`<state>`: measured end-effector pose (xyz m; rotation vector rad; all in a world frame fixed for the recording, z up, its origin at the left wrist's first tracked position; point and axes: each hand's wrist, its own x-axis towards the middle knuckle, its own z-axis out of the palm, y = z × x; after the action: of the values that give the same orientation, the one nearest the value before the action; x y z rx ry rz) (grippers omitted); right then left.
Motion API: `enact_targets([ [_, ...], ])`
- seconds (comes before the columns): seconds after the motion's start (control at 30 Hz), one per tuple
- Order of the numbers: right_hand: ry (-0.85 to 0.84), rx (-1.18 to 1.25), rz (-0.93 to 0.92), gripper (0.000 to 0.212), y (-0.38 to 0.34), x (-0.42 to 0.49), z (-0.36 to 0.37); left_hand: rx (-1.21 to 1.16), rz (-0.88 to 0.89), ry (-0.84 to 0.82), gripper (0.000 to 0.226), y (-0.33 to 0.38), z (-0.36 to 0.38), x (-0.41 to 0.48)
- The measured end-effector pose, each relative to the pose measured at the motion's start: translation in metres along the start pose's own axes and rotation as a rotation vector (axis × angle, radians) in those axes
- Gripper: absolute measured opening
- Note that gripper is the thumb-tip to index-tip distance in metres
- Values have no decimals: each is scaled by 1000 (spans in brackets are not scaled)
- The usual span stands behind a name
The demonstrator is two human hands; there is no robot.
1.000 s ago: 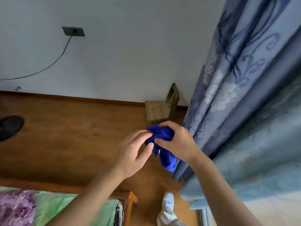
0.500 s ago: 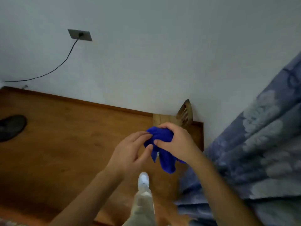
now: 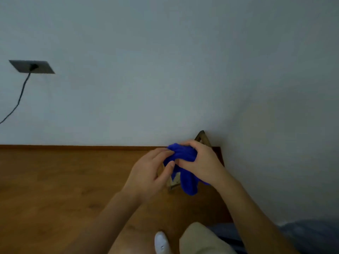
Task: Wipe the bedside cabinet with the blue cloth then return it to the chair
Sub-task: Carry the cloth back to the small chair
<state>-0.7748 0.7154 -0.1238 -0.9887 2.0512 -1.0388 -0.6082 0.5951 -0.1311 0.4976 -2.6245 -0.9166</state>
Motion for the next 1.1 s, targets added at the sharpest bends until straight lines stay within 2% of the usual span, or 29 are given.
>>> enact_targets([
  [0.53, -25, 51, 39, 38, 19, 224, -49, 14, -88, -100, 50, -93, 0, 207],
  [0.67, 83, 61, 96, 42, 29, 247, -62, -8, -28, -189, 50, -108, 6, 256],
  [0.87, 298, 83, 267, 44, 41, 263, -71, -90, 174, -389, 50, -132, 16, 328],
  [1.0, 479, 124, 409, 50, 39, 267, -53, -161, 303, -524, 52, -158, 21, 361],
  [1.1, 616, 136, 505, 45, 32, 262, -34, -234, 398, -650, 50, -167, 27, 378],
])
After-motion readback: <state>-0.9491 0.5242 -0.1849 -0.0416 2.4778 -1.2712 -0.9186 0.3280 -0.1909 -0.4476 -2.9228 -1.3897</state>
